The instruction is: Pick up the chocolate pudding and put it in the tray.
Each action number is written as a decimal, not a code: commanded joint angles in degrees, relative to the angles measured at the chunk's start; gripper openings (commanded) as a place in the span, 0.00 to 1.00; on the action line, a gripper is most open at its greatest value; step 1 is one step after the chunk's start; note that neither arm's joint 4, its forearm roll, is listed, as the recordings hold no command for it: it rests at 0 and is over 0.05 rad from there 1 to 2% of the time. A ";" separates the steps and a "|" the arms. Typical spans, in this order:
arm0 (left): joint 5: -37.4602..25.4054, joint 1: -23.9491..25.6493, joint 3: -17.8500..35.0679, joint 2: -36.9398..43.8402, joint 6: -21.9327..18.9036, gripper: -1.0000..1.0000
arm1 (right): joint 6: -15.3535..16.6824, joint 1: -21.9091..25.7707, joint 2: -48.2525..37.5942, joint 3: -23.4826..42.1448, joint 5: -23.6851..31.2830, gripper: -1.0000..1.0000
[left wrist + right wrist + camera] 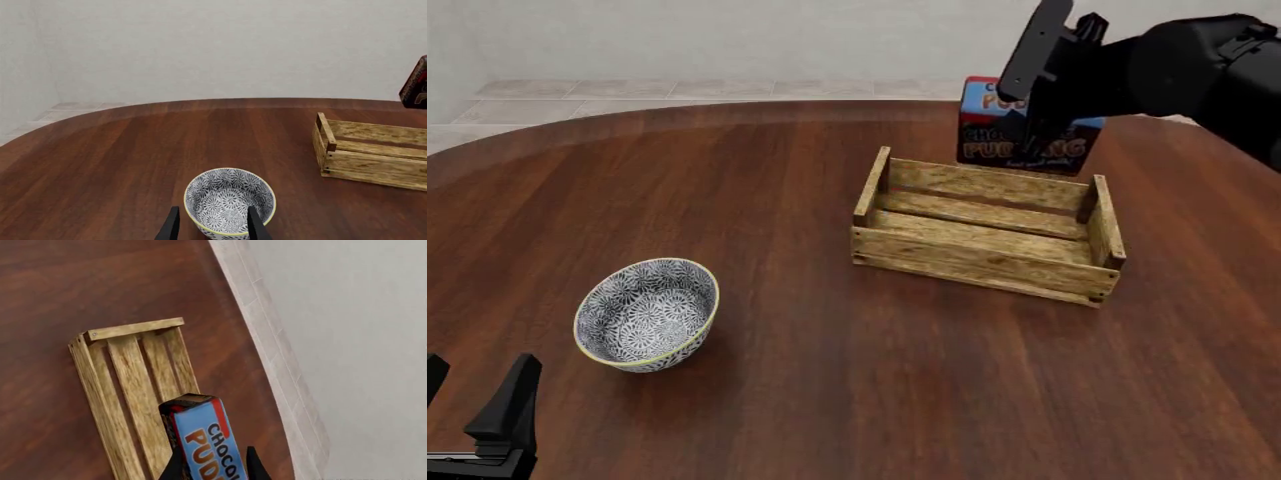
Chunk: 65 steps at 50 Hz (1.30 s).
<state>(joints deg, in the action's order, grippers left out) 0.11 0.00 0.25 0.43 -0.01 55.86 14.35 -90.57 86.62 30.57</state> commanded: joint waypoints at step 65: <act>0.00 0.00 0.00 -0.01 0.00 1.00 | -6.35 -0.40 -13.25 1.48 -8.44 0.00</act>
<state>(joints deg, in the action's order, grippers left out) 0.11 0.00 0.25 0.43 0.00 51.16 13.81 -102.82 88.64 23.11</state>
